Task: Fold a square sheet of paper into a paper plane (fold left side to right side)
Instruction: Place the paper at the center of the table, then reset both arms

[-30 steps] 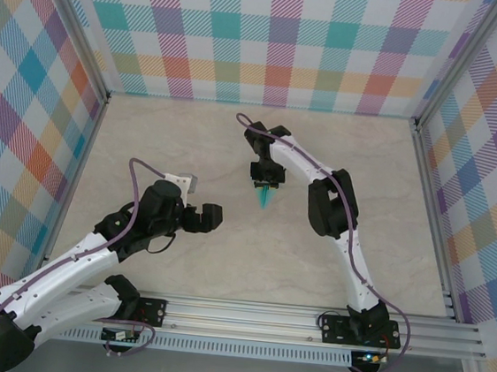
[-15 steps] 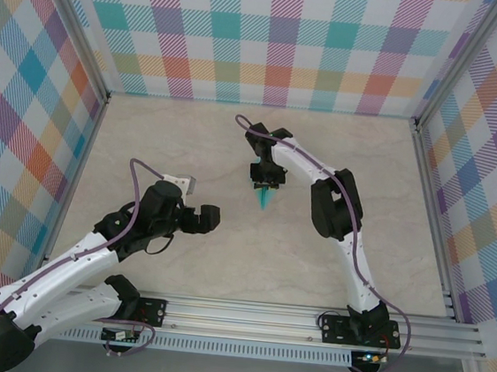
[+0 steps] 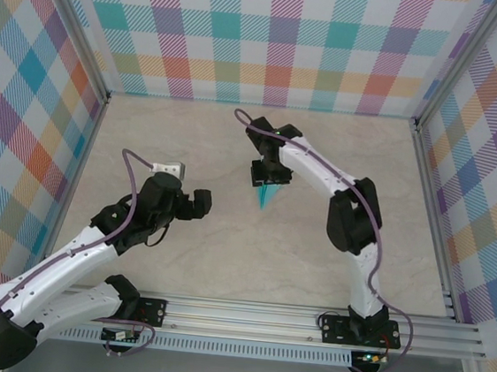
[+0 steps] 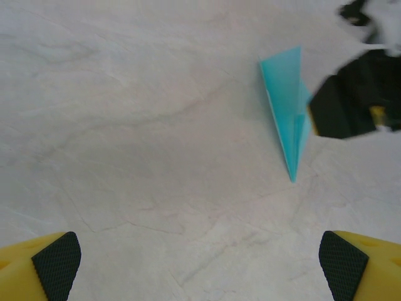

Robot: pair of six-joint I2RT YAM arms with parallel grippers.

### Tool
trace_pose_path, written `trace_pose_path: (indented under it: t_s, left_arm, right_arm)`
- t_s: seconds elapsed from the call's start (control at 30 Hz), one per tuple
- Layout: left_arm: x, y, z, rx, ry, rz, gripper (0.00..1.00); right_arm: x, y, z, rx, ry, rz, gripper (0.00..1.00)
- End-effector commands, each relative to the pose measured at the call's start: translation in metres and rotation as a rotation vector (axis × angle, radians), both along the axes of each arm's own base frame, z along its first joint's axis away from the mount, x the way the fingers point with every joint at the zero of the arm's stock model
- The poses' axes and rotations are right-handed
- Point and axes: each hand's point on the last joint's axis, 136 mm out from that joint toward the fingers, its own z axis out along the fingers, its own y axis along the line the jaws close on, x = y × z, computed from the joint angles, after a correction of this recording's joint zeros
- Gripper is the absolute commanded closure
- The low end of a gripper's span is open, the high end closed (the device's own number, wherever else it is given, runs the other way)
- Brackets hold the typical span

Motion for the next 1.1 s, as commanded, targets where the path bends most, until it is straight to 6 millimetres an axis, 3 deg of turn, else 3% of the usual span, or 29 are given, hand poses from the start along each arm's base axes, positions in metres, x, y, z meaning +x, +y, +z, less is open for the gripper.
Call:
trace_pose_path:
  t_s: [0.0,0.1,0.17,0.33,0.43,0.6,0.7,0.8,0.9,1.07]
  left_arm:
    - [0.028,0.027,0.019,0.086,-0.084,0.134,0.00]
    - [0.052,0.052,0.019,0.156,-0.107,0.236,0.00]
    - [0.066,0.070,0.015,0.181,-0.113,0.303,0.00]
    - [0.087,0.116,-0.006,0.196,-0.191,0.469,0.00]
    - [0.088,0.131,-0.020,0.265,-0.239,0.502,0.00]
    - [0.088,0.140,-0.052,0.316,-0.268,0.481,0.00]
    - [0.089,0.137,-0.070,0.308,-0.290,0.422,0.00]
    - [0.093,0.129,-0.087,0.322,-0.289,0.341,0.00]
    - [0.100,0.116,-0.087,0.286,-0.325,0.261,0.00]
    - [0.114,0.104,-0.097,0.288,-0.345,0.155,0.00]
  right_arm:
    - [-0.011,-0.025,0.064,0.023,-0.175,0.019,0.33]
    - [-0.024,-0.056,0.086,0.018,-0.317,0.041,0.14]
    - [-0.030,-0.083,0.091,0.016,-0.399,0.022,0.00]
    - [-0.034,-0.179,0.076,0.043,-0.583,-0.192,0.00]
    - [-0.029,-0.217,0.054,0.084,-0.705,-0.247,0.00]
    - [-0.019,-0.246,0.017,0.096,-0.834,-0.245,0.00]
    - [-0.005,-0.249,0.000,0.126,-0.845,-0.251,0.00]
    - [0.012,-0.242,-0.003,0.152,-0.875,-0.203,0.00]
    - [0.027,-0.236,-0.008,0.140,-0.881,-0.135,0.00]
    - [0.029,-0.244,-0.017,0.245,-0.867,-0.152,0.00]
